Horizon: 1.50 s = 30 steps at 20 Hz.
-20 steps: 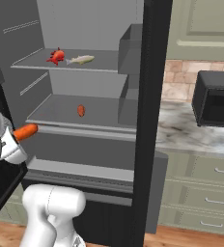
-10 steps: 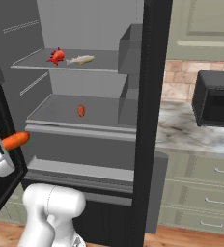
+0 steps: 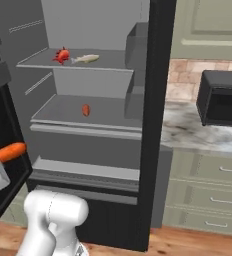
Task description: Gather the carrot and sweet potato from the fridge and place them on a tray on the dining counter. Then gather the fishs from the fridge and place them on the other tray.
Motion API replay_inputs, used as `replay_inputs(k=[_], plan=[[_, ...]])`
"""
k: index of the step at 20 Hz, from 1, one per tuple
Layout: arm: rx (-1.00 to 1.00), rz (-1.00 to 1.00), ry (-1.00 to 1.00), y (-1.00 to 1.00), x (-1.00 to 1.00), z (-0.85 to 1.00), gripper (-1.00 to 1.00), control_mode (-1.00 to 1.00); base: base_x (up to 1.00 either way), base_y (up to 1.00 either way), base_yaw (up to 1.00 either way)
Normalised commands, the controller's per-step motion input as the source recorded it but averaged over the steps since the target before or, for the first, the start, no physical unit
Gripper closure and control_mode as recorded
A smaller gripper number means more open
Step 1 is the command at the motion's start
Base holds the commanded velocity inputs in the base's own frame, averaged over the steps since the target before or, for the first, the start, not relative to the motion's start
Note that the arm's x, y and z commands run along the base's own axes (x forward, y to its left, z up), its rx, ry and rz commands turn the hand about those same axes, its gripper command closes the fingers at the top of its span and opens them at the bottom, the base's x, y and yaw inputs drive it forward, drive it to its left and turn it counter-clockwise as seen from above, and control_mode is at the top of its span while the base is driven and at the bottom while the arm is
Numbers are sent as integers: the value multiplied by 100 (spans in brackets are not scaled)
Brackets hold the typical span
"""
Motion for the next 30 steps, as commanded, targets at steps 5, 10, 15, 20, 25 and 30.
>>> replay_inputs(k=[5,10,15,20,25,30], plan=[[0,0,0,0,0,0,100,100,-57,19,-10],[0,0,0,0,0,0,100,100,-74,0,-22],[0,0,0,0,0,0,100,100,-78,0,-26],[0,0,0,0,0,0,100,100,-73,0,-27],[0,0,0,0,0,0,100,100,-63,0,-31],[0,0,0,0,0,0,100,100,-39,0,-41]])
